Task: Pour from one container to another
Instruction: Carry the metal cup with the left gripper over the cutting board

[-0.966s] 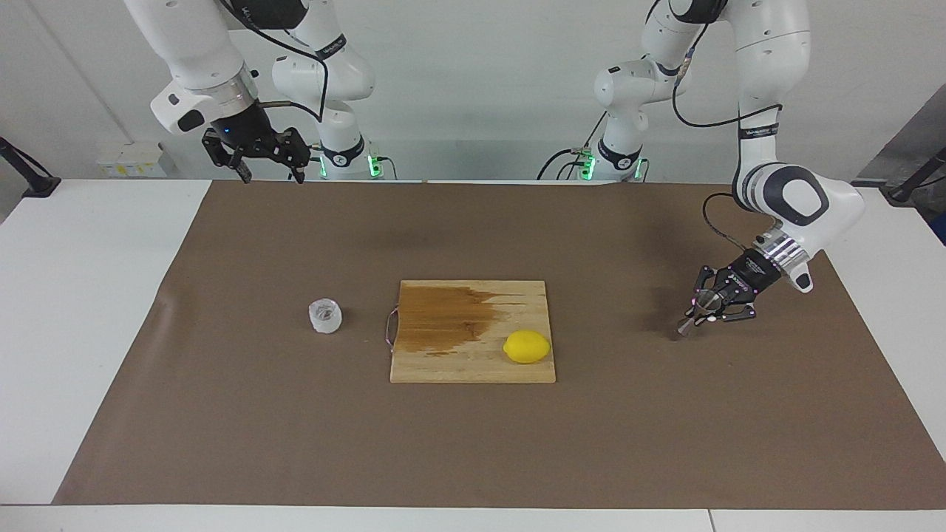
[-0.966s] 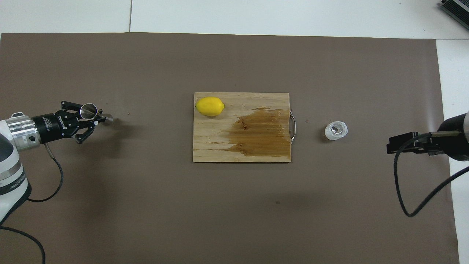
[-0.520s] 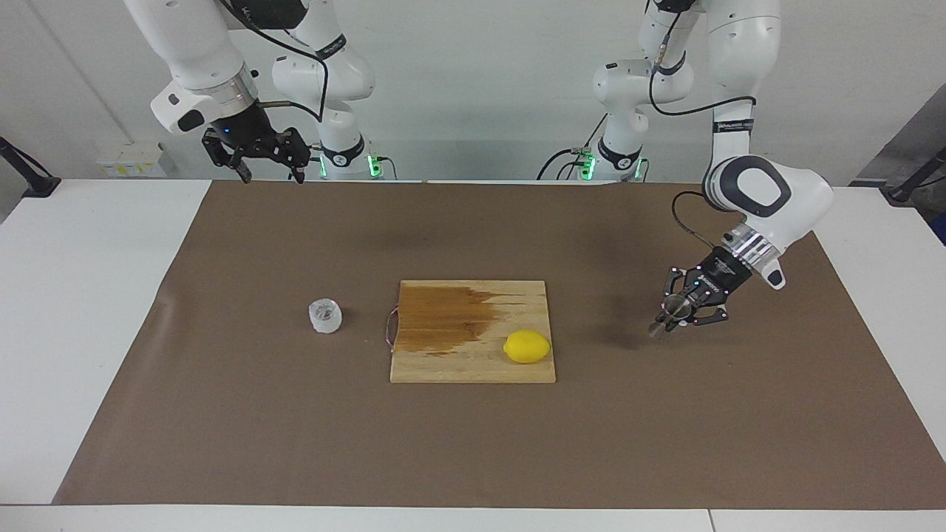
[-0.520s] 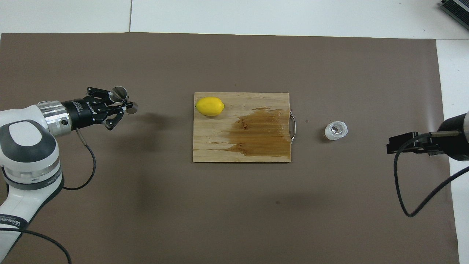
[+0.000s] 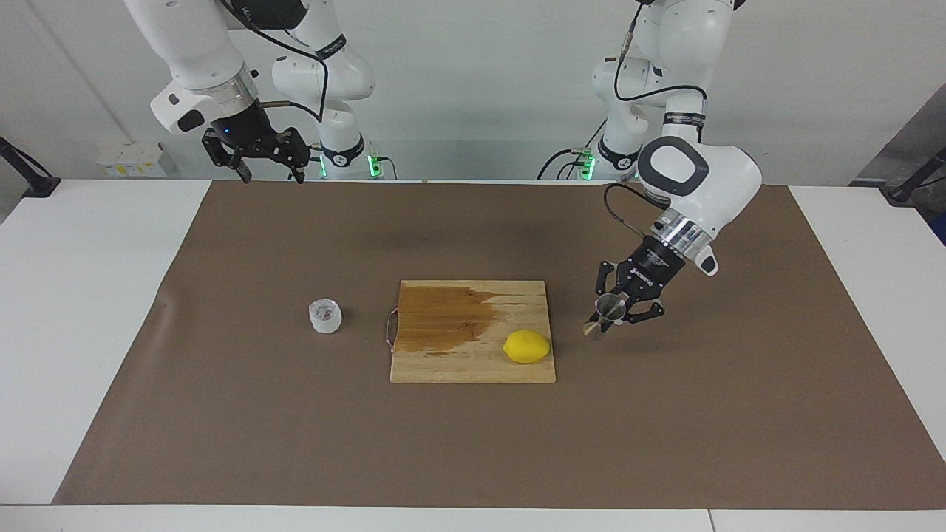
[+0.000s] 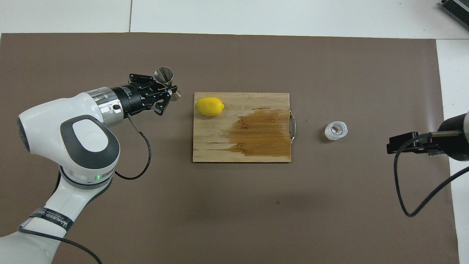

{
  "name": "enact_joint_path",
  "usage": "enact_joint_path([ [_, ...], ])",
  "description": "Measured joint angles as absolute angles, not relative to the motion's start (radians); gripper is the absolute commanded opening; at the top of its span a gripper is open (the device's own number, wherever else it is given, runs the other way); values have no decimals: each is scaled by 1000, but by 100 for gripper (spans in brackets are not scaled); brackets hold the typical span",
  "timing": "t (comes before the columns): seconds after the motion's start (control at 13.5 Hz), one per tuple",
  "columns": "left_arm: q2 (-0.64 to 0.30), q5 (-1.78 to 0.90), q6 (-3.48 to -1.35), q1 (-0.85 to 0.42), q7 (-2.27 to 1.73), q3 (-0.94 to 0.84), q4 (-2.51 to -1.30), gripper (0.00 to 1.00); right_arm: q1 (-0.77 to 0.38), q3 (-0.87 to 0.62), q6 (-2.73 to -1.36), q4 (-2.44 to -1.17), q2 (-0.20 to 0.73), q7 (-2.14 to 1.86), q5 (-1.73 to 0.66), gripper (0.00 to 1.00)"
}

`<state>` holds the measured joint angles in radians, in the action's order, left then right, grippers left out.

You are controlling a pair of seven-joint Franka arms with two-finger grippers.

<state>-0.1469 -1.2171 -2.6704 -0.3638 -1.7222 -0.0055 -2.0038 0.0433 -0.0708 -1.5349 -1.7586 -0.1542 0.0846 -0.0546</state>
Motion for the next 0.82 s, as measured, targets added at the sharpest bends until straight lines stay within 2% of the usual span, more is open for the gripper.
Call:
enact_joint_path([
  [0.37,-181,-1265,-2867,-543,-1811,-6,-1989,0,43,-71,-1535,-1759,-154,85,-55,100],
  [0.82,-253,-1357,-3033,-681,-1812,-12,-1970,0,43,-71,-1535,-1759,-154,85,-55,100],
])
